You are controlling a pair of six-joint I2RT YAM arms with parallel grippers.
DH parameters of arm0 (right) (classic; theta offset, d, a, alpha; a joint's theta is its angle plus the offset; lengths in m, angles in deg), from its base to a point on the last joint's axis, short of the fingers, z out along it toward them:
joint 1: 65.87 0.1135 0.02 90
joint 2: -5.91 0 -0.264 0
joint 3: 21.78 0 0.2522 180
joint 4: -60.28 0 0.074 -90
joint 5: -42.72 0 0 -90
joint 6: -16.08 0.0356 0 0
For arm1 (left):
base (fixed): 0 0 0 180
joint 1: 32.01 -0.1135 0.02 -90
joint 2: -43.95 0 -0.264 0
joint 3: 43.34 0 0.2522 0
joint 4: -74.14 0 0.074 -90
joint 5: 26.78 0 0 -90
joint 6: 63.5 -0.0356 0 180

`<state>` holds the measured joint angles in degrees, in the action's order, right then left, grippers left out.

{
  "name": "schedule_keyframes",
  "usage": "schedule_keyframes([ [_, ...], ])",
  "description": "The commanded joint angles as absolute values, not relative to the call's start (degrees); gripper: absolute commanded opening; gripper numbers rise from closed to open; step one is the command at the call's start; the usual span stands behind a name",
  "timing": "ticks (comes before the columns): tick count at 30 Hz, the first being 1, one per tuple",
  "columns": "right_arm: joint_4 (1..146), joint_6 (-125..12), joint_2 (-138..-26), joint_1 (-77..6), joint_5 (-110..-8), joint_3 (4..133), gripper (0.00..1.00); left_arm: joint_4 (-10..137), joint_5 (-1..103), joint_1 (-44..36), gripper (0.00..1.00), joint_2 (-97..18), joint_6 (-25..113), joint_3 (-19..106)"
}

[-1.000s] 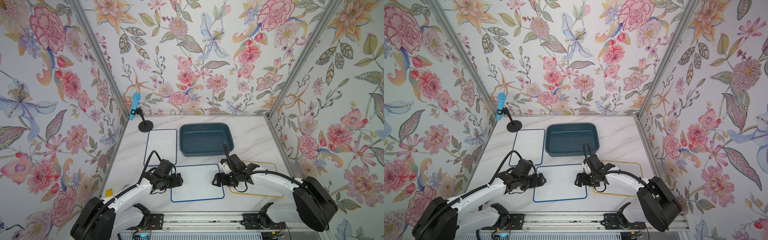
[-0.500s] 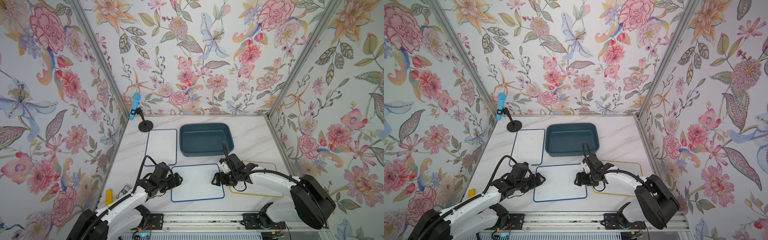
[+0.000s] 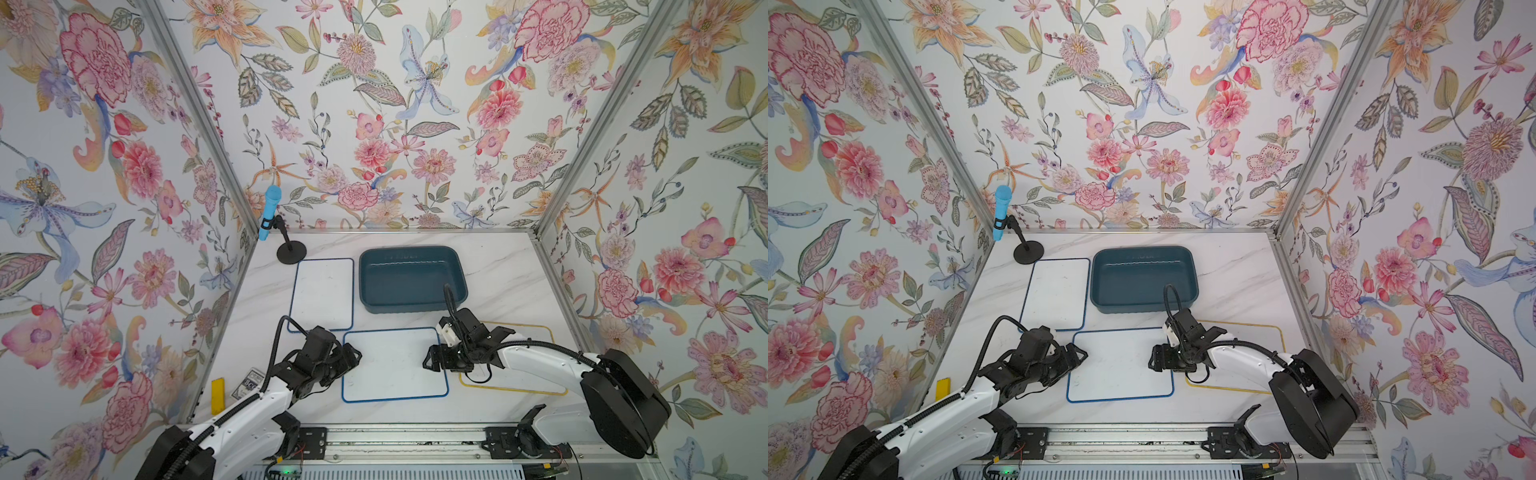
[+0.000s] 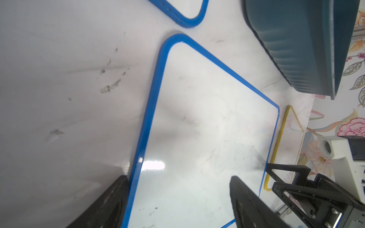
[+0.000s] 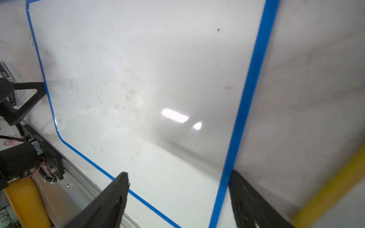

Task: Put the whiteboard into the storage box
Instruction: Pick up the whiteboard at the center of the board.

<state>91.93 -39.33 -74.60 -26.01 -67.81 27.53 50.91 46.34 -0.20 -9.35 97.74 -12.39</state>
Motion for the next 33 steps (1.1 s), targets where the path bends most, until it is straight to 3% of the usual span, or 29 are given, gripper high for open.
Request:
schedule_keyframes([
  [1, 81.8, -39.3, -82.0, -22.3, -76.8, 21.3, 0.81, 69.1, 25.1, 2.4, 0.82, -7.0, 102.8, -10.5],
  [15, 74.2, -37.6, -84.9, -22.0, -78.6, 18.4, 0.81, 70.1, 24.3, 3.1, 0.77, -2.2, 104.3, -9.5],
  [29, 79.1, -37.4, -78.1, -20.0, -79.7, 17.7, 0.78, 78.2, 27.8, 2.9, 0.74, 0.5, 106.1, -10.1],
  [33, 80.2, -36.1, -75.1, -19.0, -79.3, 17.4, 0.78, 80.8, 28.9, 3.0, 0.68, 0.4, 106.5, -10.7],
])
